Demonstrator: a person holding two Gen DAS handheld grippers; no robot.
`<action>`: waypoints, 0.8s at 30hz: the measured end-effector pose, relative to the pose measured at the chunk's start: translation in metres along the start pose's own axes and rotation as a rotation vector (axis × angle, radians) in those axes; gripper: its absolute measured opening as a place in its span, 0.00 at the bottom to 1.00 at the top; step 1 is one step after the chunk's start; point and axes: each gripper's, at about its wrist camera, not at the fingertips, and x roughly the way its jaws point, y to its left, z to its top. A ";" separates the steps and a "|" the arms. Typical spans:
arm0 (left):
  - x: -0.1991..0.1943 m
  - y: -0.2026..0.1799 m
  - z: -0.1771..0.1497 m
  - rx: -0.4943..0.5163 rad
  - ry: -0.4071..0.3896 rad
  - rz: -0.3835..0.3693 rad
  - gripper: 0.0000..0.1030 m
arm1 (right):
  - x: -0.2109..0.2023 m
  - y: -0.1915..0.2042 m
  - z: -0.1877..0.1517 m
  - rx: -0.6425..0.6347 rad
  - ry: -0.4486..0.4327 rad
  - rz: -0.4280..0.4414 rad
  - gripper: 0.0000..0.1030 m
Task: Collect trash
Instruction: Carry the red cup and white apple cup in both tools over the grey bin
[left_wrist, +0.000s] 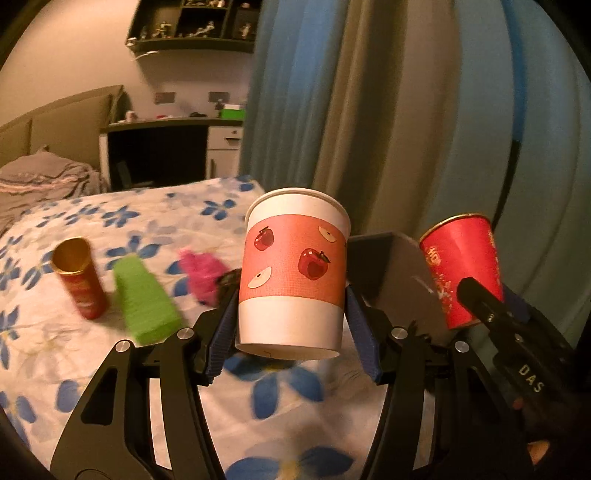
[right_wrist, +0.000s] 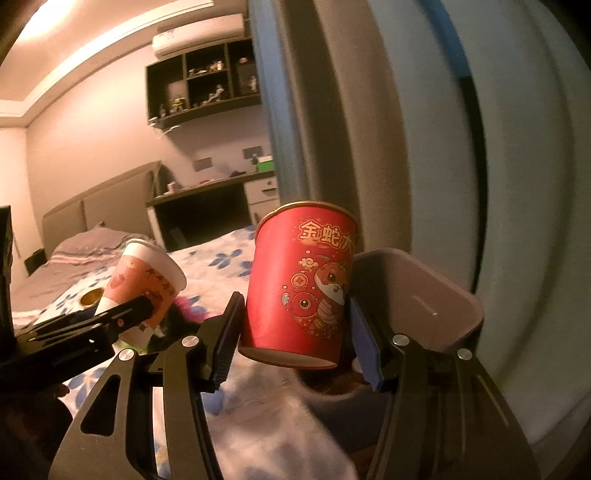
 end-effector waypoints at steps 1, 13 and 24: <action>0.005 -0.003 0.002 0.001 0.000 -0.013 0.55 | 0.001 -0.003 0.001 0.004 -0.002 -0.008 0.53; 0.070 -0.047 0.009 0.038 0.021 -0.112 0.55 | 0.032 -0.033 0.007 0.045 0.001 -0.086 0.53; 0.111 -0.050 0.008 0.009 0.073 -0.150 0.55 | 0.058 -0.050 -0.001 0.055 0.064 -0.095 0.53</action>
